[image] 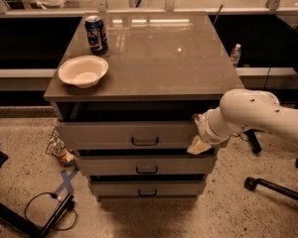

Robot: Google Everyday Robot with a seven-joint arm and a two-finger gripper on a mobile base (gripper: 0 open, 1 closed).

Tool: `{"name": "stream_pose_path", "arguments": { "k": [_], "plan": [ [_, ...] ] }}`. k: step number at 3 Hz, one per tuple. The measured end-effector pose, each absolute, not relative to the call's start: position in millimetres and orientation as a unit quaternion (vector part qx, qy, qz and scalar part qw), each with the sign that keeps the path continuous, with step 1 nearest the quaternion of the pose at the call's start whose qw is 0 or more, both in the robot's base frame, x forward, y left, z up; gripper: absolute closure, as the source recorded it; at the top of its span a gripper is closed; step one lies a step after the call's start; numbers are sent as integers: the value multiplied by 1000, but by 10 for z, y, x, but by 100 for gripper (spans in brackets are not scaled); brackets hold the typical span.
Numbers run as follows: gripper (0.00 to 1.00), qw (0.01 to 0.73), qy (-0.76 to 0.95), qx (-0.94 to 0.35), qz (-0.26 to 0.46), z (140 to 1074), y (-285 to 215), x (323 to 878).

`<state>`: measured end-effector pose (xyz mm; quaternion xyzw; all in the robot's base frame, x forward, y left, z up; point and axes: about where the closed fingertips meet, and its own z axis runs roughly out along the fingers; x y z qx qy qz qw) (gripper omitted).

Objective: Open top drawer

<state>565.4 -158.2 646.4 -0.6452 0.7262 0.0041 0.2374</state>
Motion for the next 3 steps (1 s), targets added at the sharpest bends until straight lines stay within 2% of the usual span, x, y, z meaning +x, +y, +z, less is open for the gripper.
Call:
{"name": "stream_pose_path", "arguments": {
  "k": [1, 2, 3],
  "plan": [
    [0, 237, 726, -645, 4, 6464, -1581, 5654],
    [2, 237, 726, -645, 4, 6461, -1577, 5652],
    [24, 237, 726, -646, 5, 6456, -1570, 5649]
  ]
}}
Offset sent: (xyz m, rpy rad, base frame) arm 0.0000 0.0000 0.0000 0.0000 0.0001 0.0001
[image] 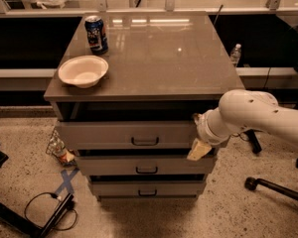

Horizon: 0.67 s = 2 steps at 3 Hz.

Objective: Open top drawer

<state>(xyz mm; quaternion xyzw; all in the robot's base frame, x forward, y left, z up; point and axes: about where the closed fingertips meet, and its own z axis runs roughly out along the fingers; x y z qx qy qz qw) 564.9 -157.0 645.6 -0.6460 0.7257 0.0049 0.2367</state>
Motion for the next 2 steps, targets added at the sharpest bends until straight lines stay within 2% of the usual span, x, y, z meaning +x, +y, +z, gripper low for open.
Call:
{"name": "stream_pose_path", "arguments": {
  "k": [1, 2],
  "plan": [
    [56, 166, 737, -655, -11, 6615, -1699, 5454],
    [78, 124, 742, -658, -32, 6808, -1732, 5303]
  ]
}}
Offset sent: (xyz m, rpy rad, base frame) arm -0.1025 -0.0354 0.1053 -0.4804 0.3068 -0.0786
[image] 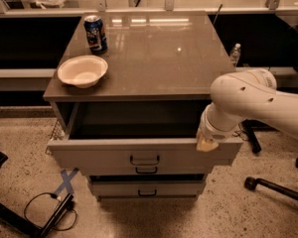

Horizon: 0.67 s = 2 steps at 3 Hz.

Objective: Open top drawer

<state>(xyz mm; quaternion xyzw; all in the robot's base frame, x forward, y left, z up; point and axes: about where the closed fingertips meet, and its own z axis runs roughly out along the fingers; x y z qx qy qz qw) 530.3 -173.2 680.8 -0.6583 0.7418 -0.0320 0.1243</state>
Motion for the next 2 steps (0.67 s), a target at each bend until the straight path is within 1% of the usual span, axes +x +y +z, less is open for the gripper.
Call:
{"name": "stream_pose_path", "arguments": {
  "k": [1, 2],
  "plan": [
    [100, 85, 752, -653, -36, 6945, -1770, 5053],
    [100, 82, 753, -652, -36, 6938, -1774, 5027]
  ]
}}
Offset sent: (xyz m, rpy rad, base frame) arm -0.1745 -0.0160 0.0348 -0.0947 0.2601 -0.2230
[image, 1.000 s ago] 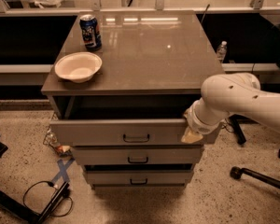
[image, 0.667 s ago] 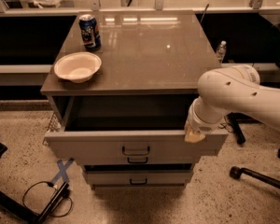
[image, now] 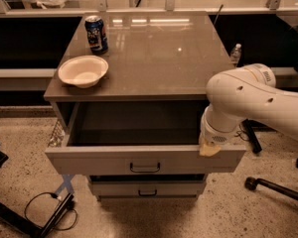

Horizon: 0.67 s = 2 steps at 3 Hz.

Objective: Open top drawer

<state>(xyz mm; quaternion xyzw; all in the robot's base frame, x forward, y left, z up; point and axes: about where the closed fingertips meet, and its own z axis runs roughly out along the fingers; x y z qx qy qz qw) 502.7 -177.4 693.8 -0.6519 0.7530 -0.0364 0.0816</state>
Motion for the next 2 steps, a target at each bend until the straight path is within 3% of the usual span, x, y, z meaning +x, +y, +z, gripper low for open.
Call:
{"name": "stream_pose_path", "arguments": {
  "k": [2],
  "plan": [
    [100, 69, 769, -635, -24, 6975, -1798, 4712]
  ]
}}
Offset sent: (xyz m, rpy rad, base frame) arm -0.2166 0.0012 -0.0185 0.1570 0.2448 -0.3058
